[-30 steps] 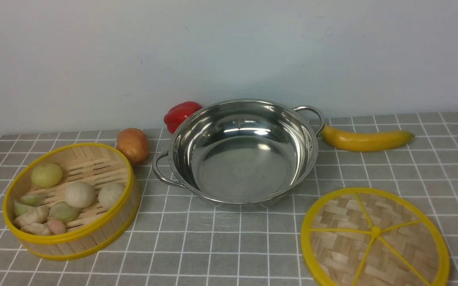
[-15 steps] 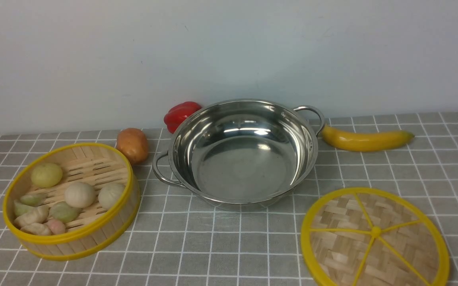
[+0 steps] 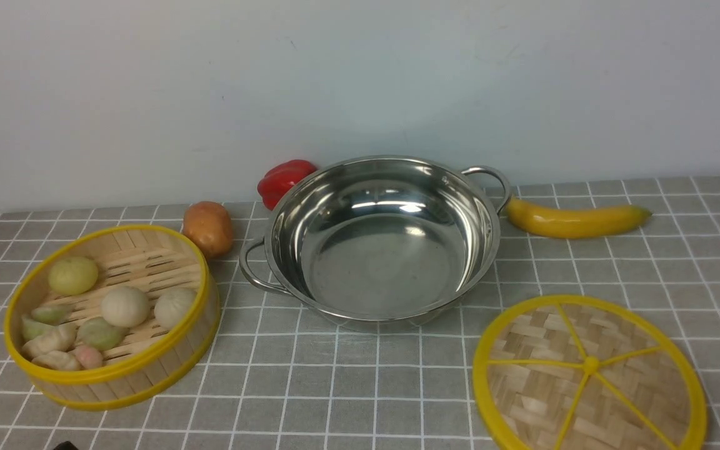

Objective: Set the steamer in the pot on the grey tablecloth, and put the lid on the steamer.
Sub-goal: 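Grasp the rim of the steamer basket holding the buns with the left gripper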

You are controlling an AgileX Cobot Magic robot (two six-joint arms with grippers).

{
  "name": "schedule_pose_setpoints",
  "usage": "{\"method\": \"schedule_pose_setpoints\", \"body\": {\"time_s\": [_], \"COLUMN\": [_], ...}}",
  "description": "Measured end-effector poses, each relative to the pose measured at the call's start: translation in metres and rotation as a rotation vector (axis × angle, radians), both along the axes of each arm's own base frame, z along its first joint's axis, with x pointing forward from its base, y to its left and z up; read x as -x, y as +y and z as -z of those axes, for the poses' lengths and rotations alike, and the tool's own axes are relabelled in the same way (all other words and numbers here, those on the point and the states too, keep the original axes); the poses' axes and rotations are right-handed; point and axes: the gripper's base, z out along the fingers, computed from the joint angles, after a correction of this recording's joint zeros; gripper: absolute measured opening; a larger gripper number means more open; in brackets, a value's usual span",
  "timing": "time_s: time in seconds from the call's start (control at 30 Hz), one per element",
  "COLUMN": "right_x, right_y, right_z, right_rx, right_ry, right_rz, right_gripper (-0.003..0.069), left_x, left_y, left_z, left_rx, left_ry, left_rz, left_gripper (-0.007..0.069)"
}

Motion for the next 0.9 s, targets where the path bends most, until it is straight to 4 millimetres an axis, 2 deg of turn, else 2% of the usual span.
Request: {"method": "schedule_pose_setpoints", "body": {"time_s": [0.03,0.1,0.27,0.5,0.7,0.73,0.77,0.8,0.9], "right_x": [0.0,0.0,0.0,0.0,0.001,0.003,0.004,0.011,0.022], "right_y": [0.001,0.001,0.0,0.001,-0.012,-0.018,-0.02,-0.026,-0.027], "right_z": [-0.001,-0.001,-0.003,-0.005,-0.019,-0.028,-0.032,-0.051,-0.081], "right_rx": [-0.075,-0.118,-0.16,-0.424,-0.585,-0.597,-0.594,-0.545,-0.369], "right_ry": [-0.002,-0.004,-0.017,-0.015,-0.193,-0.288,-0.318,-0.451,-0.61], "right_rz": [-0.003,-0.004,0.001,-0.002,0.091,0.138,0.148,0.19,0.207], "right_gripper": [0.024,0.024,0.024,0.024,0.024,0.024,0.024,0.024,0.024], "left_x": [0.0,0.0,-0.001,-0.002,-0.002,0.0,0.001,0.008,0.022], "left_y": [-0.001,-0.001,0.0,0.001,0.012,0.018,0.019,0.027,0.033], "left_z": [-0.001,-0.003,-0.005,-0.01,-0.028,-0.044,-0.049,-0.073,-0.108], "left_rx": [0.07,0.102,0.108,0.187,0.365,0.364,0.356,0.289,0.081], "left_ry": [-0.004,-0.016,-0.04,-0.082,-0.224,-0.318,-0.346,-0.478,-0.655], "left_rz": [0.002,-0.004,-0.015,-0.041,-0.156,-0.207,-0.221,-0.285,-0.362], "left_gripper": [0.0243,0.0243,0.0243,0.0243,0.0243,0.0243,0.0243,0.0243,0.0243]}}
